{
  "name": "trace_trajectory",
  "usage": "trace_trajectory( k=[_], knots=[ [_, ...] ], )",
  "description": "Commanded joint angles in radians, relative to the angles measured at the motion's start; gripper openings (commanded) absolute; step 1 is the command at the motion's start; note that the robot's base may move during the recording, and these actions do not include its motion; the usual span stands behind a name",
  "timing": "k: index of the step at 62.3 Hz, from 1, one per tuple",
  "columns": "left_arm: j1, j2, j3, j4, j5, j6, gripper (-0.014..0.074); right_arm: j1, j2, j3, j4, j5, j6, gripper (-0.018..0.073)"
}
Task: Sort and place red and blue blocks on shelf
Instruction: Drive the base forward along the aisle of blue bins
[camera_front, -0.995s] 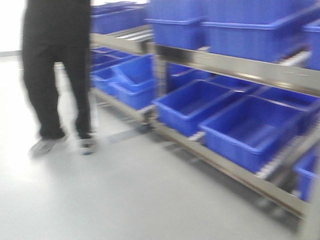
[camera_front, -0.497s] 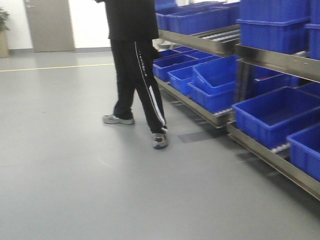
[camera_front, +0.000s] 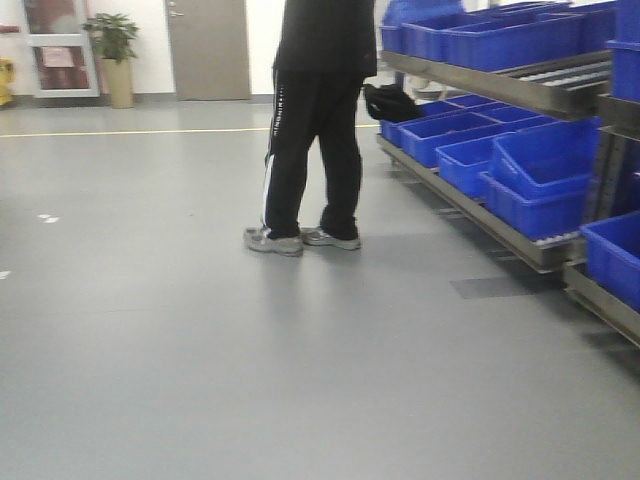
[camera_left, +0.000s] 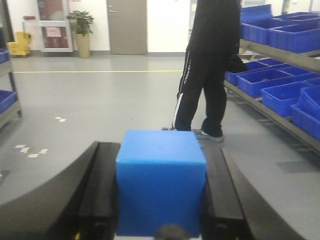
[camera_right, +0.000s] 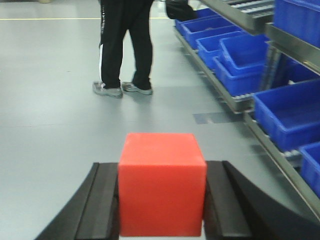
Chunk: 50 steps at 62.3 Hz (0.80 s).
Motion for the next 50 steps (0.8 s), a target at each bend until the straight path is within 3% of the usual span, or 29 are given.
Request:
trace_trajectory(
  k=[1,50],
  knots=[
    [-0.001,0.006,-0.029,0.000,-0.088,0.002,0.0124,-0.007,0.003,-0.028,0.002,-0.085,-0.010,0.0278],
    [-0.001,0.006,-0.029,0.000,-0.088,0.002,0.0124,-0.007,0.003,-0.028,0.002,-0.085,-0.010,0.0278]
  ],
)
